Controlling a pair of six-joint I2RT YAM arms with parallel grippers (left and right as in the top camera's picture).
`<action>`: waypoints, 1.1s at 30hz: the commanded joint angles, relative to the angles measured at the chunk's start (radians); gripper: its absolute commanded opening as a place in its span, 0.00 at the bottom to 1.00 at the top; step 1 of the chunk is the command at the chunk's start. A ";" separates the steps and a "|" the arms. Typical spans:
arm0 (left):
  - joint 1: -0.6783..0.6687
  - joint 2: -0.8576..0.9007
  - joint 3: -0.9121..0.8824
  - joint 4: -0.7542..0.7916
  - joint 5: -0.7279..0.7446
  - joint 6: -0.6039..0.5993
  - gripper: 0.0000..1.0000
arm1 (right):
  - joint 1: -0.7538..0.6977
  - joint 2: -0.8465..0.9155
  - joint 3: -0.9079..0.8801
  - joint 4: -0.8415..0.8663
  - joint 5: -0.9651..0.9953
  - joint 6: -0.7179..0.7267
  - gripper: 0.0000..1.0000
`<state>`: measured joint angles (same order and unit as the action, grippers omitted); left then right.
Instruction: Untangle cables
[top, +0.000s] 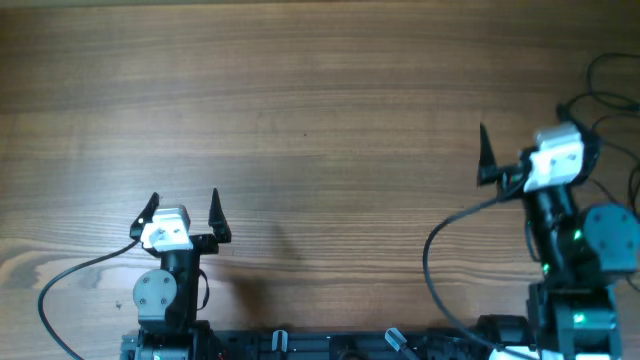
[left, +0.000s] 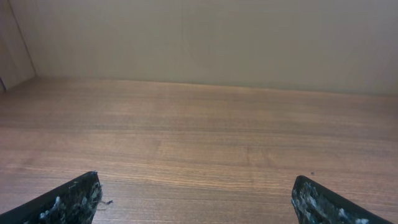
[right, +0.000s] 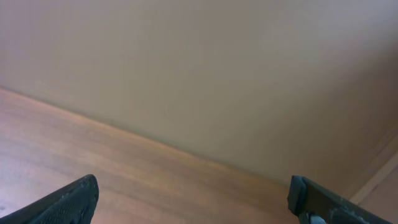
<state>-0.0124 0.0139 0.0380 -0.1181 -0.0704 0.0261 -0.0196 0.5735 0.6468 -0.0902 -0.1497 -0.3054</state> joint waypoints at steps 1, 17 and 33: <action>0.006 -0.009 -0.010 0.006 -0.009 0.023 1.00 | -0.008 -0.106 -0.100 0.027 -0.022 -0.005 1.00; 0.006 -0.009 -0.010 0.006 -0.009 0.023 1.00 | -0.014 -0.440 -0.352 0.029 -0.035 -0.003 1.00; 0.006 -0.009 -0.010 0.006 -0.009 0.023 1.00 | -0.015 -0.570 -0.396 0.030 -0.036 -0.008 1.00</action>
<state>-0.0128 0.0139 0.0380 -0.1177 -0.0704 0.0261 -0.0299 0.0341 0.2626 -0.0658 -0.1650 -0.3054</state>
